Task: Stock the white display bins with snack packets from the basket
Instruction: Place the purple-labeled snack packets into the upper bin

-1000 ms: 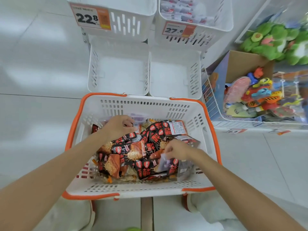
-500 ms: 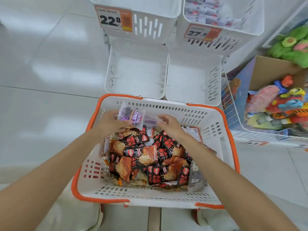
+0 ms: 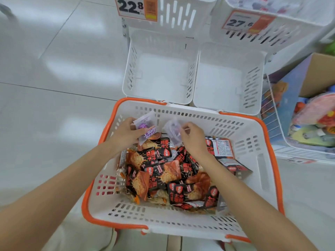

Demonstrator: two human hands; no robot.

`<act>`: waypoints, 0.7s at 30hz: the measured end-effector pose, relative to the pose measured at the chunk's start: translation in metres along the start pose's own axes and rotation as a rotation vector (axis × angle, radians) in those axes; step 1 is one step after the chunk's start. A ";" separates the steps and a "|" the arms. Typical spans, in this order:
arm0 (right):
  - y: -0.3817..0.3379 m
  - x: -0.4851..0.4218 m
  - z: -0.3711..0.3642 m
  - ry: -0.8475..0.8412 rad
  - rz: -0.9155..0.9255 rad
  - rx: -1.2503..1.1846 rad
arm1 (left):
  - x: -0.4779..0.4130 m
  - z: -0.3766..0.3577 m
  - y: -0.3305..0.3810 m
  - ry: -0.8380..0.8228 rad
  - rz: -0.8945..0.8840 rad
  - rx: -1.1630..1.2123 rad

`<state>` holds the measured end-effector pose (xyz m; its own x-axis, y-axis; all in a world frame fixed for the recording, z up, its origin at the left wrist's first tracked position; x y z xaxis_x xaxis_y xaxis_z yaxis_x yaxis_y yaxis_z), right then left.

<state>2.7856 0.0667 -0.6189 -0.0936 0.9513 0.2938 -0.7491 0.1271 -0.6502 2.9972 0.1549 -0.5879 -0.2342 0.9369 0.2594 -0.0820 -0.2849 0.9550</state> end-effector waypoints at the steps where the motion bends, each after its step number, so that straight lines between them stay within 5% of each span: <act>1: -0.007 0.009 0.010 0.023 -0.035 -0.149 | 0.000 -0.005 0.002 -0.011 0.000 0.016; 4: -0.036 0.039 0.021 -0.056 -0.024 -0.386 | 0.004 -0.024 0.015 -0.069 -0.032 0.087; 10: -0.074 0.065 0.047 -0.109 0.156 -0.460 | 0.017 -0.055 0.054 -0.110 -0.094 0.303; 21: -0.069 0.069 0.109 -0.034 -0.121 -0.678 | 0.024 -0.058 0.122 -0.131 -0.017 0.623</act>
<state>2.7596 0.0930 -0.4772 -0.0641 0.9114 0.4065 -0.1806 0.3900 -0.9029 2.9254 0.1308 -0.4732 -0.1144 0.9684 0.2217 0.5032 -0.1359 0.8534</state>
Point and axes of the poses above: each hand's wrist, its own x-axis away from the middle knuckle, its own z-axis out of the back of the hand, y = z × x, the point moved 4 cm from there along -x, towards the middle knuckle, and after that the axes turned 15 degrees about -z, right-handed, at the moved point
